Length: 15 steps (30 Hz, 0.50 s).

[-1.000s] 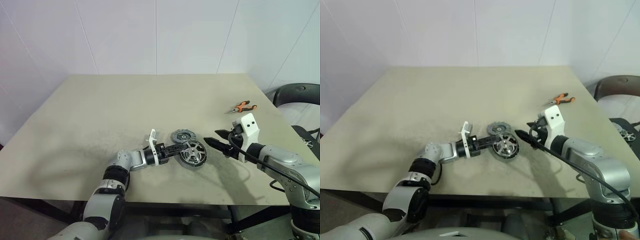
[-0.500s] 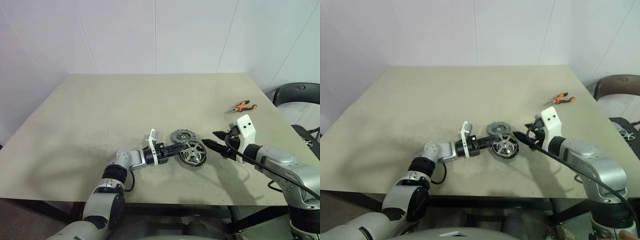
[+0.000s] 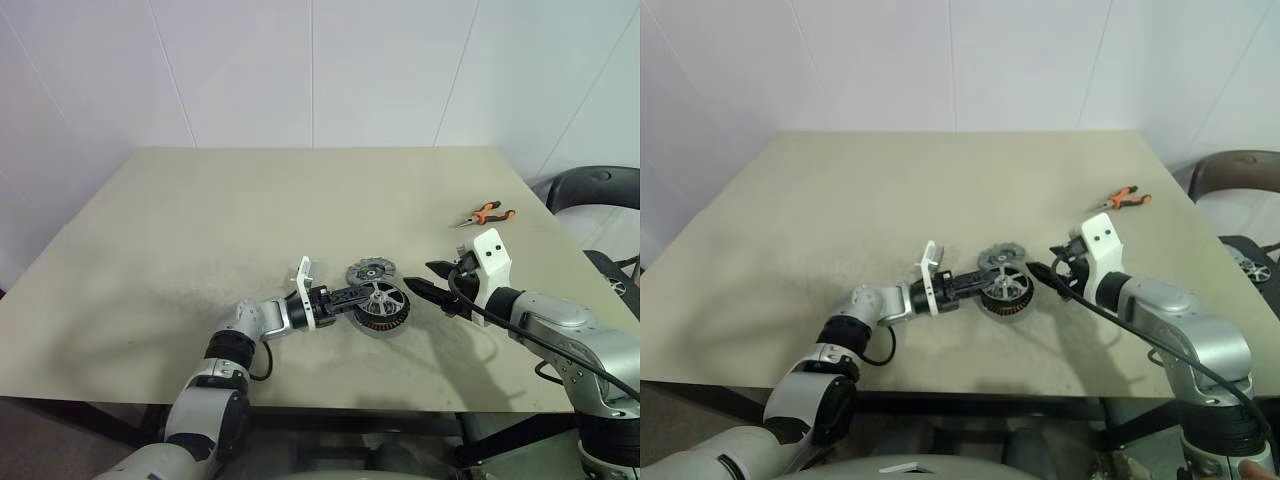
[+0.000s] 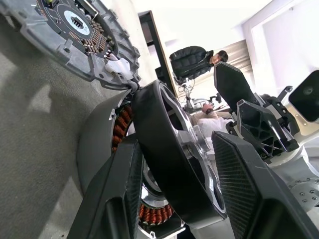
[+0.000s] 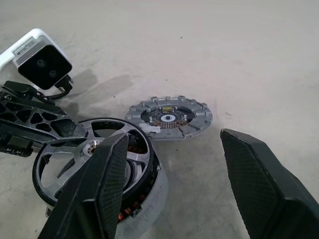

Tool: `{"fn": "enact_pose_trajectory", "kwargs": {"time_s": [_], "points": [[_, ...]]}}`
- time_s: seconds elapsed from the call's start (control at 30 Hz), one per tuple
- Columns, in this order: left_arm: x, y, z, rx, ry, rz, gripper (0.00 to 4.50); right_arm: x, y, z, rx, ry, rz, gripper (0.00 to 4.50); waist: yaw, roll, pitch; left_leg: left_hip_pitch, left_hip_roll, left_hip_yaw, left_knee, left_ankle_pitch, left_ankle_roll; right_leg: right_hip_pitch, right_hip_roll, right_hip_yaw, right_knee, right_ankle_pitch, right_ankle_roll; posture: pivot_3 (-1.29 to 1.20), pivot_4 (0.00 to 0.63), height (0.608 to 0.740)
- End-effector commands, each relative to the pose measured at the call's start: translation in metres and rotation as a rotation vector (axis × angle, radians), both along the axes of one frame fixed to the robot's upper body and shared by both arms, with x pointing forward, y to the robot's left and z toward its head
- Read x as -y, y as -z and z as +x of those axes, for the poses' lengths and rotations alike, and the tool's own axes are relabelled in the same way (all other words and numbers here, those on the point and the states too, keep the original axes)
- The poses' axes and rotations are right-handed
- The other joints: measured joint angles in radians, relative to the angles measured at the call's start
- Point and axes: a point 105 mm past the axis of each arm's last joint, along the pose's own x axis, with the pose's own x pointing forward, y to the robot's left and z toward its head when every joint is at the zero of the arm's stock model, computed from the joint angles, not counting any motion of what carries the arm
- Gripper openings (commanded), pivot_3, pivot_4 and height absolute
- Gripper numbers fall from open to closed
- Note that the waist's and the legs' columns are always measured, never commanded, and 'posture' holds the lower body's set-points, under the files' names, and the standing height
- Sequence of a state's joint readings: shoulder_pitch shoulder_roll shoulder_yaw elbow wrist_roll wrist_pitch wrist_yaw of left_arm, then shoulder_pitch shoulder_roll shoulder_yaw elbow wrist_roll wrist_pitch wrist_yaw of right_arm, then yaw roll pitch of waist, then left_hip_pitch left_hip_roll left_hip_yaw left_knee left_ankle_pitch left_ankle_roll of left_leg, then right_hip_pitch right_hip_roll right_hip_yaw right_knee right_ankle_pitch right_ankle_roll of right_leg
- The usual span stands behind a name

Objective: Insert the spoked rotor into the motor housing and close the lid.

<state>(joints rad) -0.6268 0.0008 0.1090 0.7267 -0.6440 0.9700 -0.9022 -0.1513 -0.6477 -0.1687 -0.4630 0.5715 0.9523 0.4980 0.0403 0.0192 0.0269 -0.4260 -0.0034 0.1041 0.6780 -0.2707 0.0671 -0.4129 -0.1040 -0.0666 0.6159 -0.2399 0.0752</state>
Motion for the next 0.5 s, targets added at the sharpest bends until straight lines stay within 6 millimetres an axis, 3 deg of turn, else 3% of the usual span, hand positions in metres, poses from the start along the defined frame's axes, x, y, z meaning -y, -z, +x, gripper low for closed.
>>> {"fn": "enact_pose_trajectory", "kwargs": {"time_s": [0.03,0.23,0.3,0.4,0.5], "points": [[-0.02,0.012,0.005,-0.023,-0.059,0.098,2.32,-0.002,-0.009,0.0,0.046,-0.008,0.003,3.08,-0.002,0.0,0.0,0.0,0.0,0.0,0.0,0.0,0.0,0.0,0.0,0.0,0.0,0.0,0.0,0.0,0.0,0.74],[-0.051,-0.017,0.015,0.04,-0.118,0.083,2.32,-0.004,-0.009,0.001,0.041,-0.015,0.025,3.08,-0.007,-0.001,0.001,0.0,0.0,0.0,-0.006,0.0,0.0,-0.007,0.0,0.0,0.001,0.0,0.0,0.0,0.0,0.74],[-0.065,-0.037,0.019,0.087,-0.139,0.074,2.32,-0.005,-0.007,0.002,0.035,-0.02,0.027,3.08,-0.009,-0.004,0.003,0.0,0.0,0.0,-0.01,0.001,-0.001,-0.01,0.0,0.0,0.003,0.001,0.0,0.0,0.0,0.74],[-0.095,-0.086,0.023,0.199,-0.165,0.025,2.32,-0.007,-0.004,0.001,0.024,-0.029,0.033,3.08,-0.005,-0.006,0.005,-0.002,0.0,0.0,-0.013,0.003,0.0,-0.015,0.001,0.0,0.004,0.001,0.0,0.0,0.0,0.74],[-0.112,-0.11,0.02,0.248,-0.182,0.01,2.32,-0.009,-0.002,0.001,0.021,-0.031,0.037,3.08,0.001,-0.006,0.005,-0.005,0.0,-0.001,-0.014,0.001,-0.002,-0.017,0.0,0.0,0.003,0.0,-0.001,0.0,0.0,0.74]]}}
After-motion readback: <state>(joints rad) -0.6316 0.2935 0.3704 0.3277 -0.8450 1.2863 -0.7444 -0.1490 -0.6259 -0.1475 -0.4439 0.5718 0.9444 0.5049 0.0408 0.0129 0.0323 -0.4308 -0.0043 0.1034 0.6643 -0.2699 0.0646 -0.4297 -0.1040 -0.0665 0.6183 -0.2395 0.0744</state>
